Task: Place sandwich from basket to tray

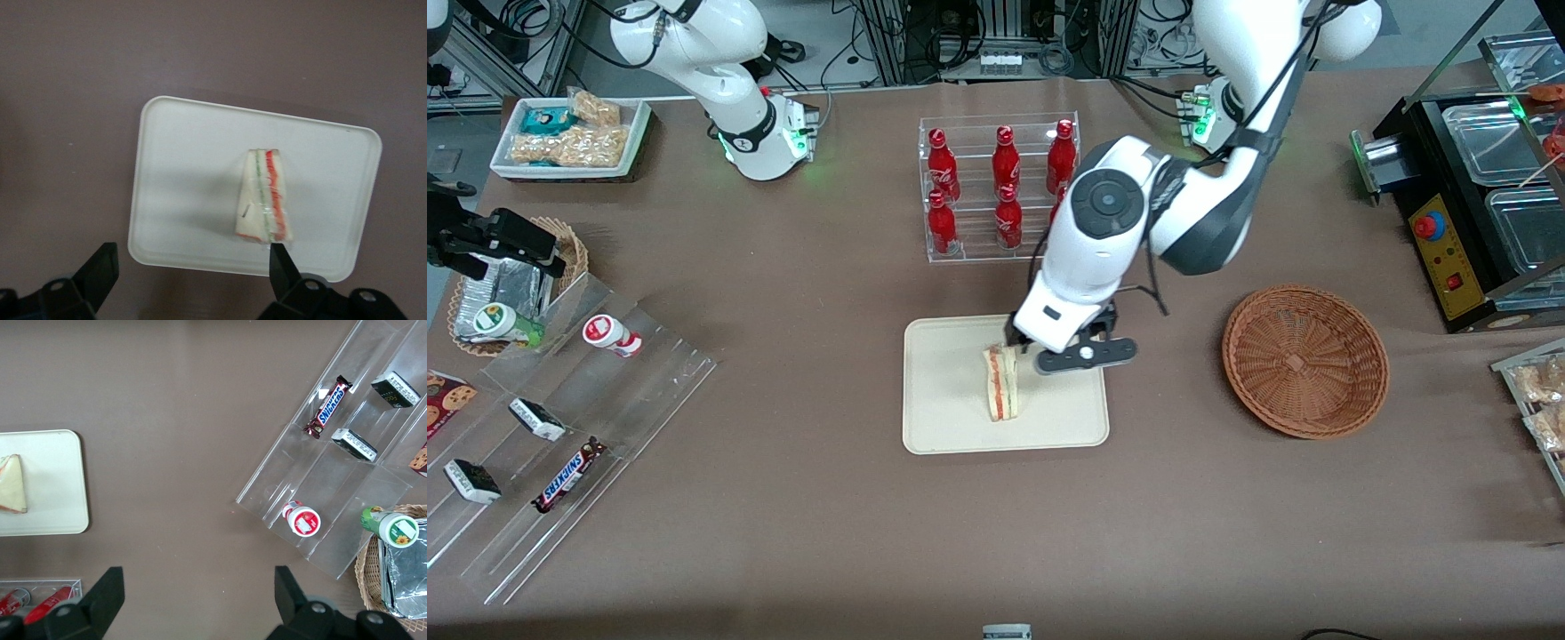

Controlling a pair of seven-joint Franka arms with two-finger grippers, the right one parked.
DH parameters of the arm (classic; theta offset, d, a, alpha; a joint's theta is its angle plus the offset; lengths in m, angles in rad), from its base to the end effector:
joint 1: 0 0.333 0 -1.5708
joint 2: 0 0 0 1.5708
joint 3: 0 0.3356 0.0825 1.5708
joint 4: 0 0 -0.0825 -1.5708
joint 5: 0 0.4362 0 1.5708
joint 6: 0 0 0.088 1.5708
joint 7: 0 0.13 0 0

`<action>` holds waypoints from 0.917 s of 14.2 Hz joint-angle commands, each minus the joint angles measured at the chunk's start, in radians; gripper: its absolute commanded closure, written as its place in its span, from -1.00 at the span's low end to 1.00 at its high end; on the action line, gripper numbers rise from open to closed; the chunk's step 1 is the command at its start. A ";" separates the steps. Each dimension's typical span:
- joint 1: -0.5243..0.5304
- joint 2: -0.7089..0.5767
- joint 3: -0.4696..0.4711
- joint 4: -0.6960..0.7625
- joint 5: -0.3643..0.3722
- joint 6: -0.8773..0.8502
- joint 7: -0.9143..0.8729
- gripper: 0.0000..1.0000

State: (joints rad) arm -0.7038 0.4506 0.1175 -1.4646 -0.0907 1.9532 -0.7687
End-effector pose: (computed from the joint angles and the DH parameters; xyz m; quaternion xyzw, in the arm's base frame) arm 0.6147 -0.4328 0.4049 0.9946 0.1007 0.0054 0.0262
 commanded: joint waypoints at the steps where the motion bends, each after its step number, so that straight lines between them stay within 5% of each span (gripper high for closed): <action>1: -0.003 -0.056 0.075 -0.091 0.008 -0.016 0.053 -1.00; 6: -0.003 -0.194 0.270 -0.227 -0.006 -0.020 0.242 -1.00; 13: -0.005 -0.410 0.421 -0.267 0.012 -0.201 0.489 -1.00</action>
State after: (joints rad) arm -0.6914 0.1261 0.5137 -1.6996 -0.0917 1.7886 -0.3203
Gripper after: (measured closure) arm 0.000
